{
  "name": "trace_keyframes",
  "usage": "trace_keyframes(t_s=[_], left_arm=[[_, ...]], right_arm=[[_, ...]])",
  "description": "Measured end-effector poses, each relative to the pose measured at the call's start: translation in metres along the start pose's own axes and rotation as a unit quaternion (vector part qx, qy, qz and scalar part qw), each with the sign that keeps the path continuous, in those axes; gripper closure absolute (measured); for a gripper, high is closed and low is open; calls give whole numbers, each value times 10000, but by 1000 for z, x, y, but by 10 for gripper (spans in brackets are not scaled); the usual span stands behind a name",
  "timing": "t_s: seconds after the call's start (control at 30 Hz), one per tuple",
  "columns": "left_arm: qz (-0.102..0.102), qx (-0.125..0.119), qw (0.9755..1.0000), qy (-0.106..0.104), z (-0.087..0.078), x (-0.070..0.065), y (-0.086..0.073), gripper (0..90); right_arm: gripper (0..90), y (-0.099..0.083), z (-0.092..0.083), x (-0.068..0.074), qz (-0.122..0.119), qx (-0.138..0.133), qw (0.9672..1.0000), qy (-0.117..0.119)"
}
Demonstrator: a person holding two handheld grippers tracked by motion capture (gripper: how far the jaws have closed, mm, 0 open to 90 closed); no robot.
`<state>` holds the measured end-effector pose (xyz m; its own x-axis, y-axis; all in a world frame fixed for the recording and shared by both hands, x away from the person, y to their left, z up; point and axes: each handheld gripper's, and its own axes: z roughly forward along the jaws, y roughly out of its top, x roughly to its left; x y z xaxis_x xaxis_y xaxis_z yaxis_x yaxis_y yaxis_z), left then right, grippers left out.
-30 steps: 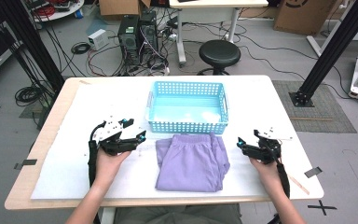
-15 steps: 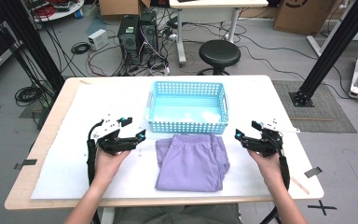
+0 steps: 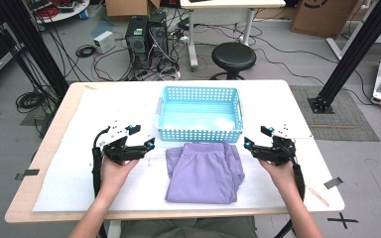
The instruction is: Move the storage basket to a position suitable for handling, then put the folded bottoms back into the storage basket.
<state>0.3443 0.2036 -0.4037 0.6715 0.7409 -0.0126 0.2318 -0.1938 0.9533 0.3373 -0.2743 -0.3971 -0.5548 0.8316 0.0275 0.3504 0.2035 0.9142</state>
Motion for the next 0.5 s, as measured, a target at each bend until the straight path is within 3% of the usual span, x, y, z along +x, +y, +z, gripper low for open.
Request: trace_keyframes(t_s=[0.1,0.17,0.3,0.37,0.5], left_arm=[[-54,-30,10000,-3,-1,1,1,263],[38,-8,10000,0,-1,1,1,263],[-5,97,9998,-157,1,1,0,263],[-8,165,9995,-275,1,-2,0,263],[81,175,9996,-205,-1,-15,-1,263]], right_arm=[[255,0,-2,0,-33,-5,10000,45],[254,1,-3,-1,-24,2,10000,32],[254,1,-3,-2,3,-7,10000,-26],[254,0,-3,-1,24,-14,9999,-107],[254,-4,-3,4,5,5,9999,-136]])
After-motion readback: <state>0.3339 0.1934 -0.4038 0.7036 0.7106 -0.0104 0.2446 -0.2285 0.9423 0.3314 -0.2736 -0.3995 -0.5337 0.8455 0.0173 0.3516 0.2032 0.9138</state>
